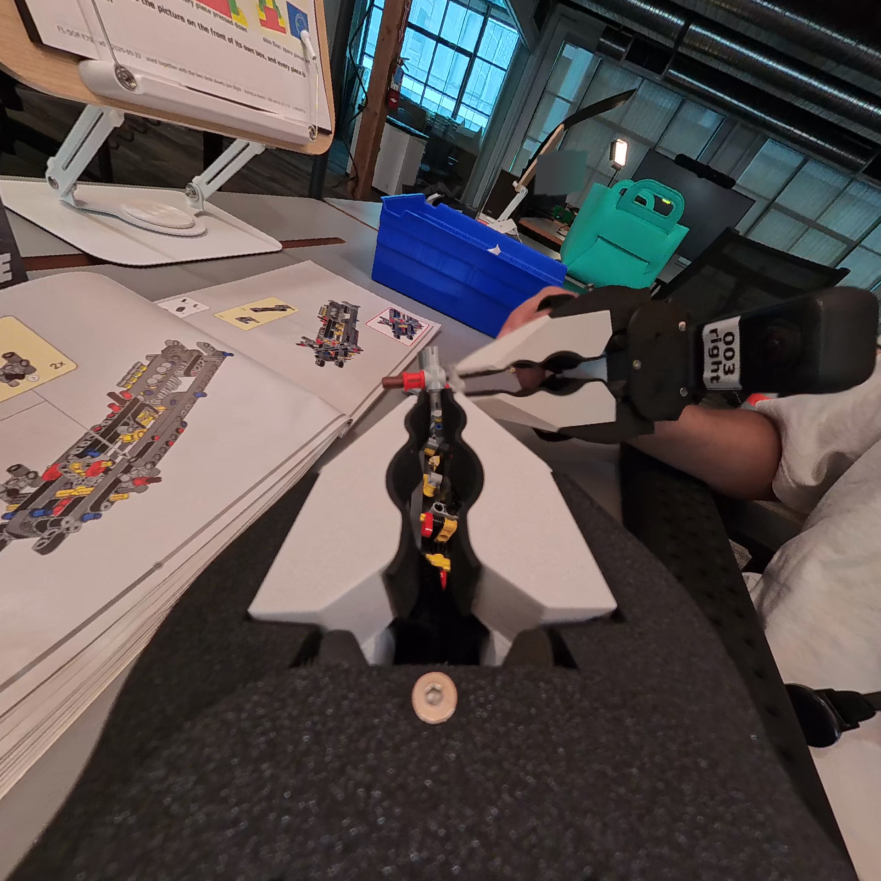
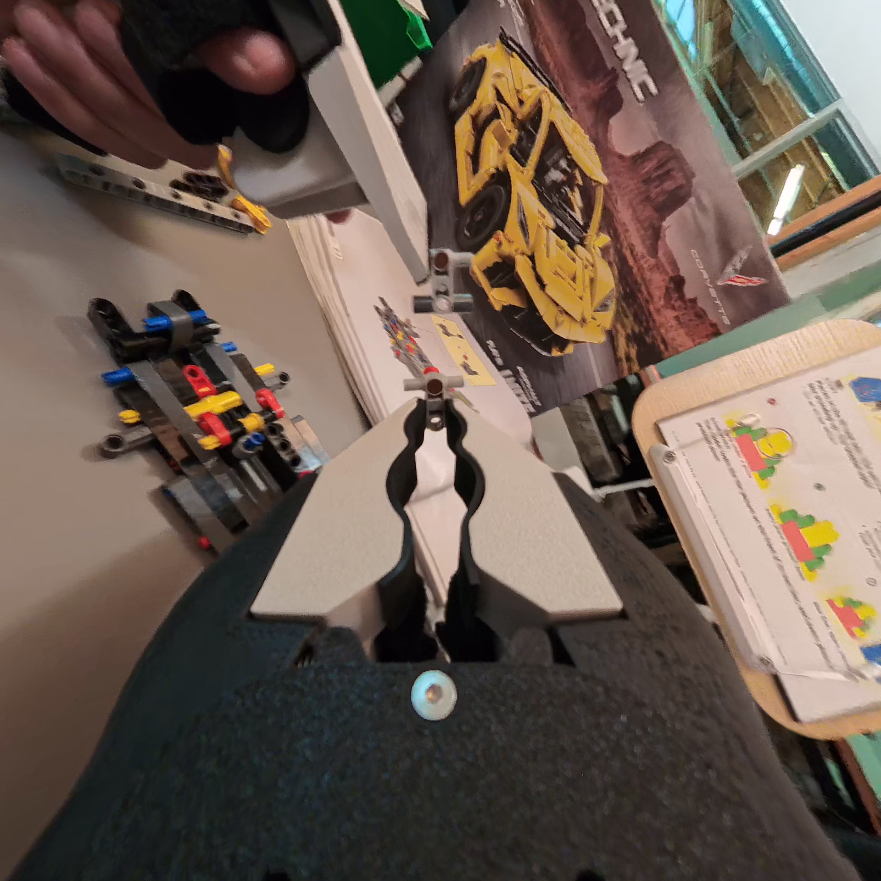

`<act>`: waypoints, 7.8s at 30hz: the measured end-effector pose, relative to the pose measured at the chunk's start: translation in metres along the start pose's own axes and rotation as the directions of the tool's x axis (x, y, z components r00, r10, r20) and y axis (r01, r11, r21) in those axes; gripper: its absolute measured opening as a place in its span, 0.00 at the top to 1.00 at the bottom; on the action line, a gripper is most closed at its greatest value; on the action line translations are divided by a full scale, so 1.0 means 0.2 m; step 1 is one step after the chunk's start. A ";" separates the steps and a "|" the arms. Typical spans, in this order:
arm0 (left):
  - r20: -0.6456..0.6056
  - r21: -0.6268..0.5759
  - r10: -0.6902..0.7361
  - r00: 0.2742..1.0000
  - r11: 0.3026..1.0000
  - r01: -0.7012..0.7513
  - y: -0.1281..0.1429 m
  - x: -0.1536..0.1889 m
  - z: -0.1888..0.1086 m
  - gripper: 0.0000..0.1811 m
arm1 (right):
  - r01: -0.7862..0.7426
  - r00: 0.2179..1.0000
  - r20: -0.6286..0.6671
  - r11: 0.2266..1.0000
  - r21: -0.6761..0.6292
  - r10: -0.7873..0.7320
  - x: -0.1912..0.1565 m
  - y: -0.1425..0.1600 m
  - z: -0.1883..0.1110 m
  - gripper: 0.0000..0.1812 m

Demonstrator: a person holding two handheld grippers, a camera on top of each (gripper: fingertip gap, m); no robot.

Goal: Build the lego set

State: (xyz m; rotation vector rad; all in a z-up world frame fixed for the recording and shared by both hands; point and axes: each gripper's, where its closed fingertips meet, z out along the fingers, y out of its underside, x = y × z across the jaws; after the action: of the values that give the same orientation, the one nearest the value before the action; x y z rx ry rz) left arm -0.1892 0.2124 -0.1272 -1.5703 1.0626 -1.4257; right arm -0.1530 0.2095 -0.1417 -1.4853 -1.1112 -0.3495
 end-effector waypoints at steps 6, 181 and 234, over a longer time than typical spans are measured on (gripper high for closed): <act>0.000 0.002 0.000 1.000 1.000 0.000 0.00 0.00 0.00 0.98 | -0.104 0.935 0.354 0.957 0.272 0.001 -0.27 -0.26 -0.19 0.96; 0.009 -0.441 -0.292 0.956 0.857 0.266 0.36 -0.09 -0.04 0.86 | 0.120 0.709 0.703 0.974 -0.190 0.050 -0.25 0.05 0.07 0.97; 0.093 -0.545 -0.248 0.964 0.798 0.257 0.44 -0.18 -0.02 0.99 | 0.540 0.385 0.921 0.798 -0.270 0.051 -0.40 0.12 0.21 0.97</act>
State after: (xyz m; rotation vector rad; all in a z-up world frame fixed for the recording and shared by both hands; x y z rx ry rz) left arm -0.2030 0.2129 -0.2208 -2.2074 1.3820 -1.3330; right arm -0.1904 0.2165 -0.2278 -2.0907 -2.3271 -0.0068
